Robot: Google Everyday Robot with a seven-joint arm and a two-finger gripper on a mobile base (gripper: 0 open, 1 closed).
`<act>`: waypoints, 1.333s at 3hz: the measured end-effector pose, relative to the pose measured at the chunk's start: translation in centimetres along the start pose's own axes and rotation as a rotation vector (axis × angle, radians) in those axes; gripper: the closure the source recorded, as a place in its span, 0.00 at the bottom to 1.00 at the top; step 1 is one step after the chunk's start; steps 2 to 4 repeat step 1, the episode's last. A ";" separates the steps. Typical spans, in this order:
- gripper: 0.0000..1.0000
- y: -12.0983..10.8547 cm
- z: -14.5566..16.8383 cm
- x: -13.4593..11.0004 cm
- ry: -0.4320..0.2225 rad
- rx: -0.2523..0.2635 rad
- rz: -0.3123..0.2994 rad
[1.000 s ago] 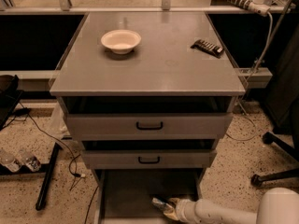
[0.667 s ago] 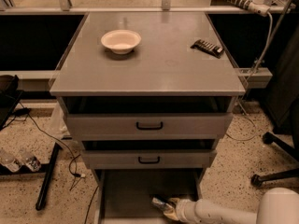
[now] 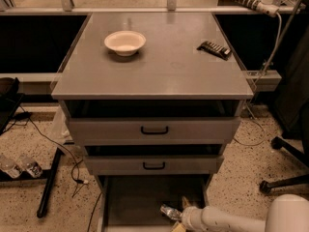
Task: Place redbull can into bottom drawer
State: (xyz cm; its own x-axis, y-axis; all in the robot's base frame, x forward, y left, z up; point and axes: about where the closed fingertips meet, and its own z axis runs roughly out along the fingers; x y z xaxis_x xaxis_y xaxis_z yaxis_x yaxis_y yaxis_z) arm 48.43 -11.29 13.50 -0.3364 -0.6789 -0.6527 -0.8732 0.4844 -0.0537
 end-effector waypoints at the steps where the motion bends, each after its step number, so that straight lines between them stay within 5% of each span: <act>1: 0.00 0.0 0.0 0.0 0.000 0.000 0.000; 4: 0.00 0.0 0.0 0.0 0.000 0.000 0.000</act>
Offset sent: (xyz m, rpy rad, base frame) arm 0.0000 0.0000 0.0000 0.0000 0.0000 0.0000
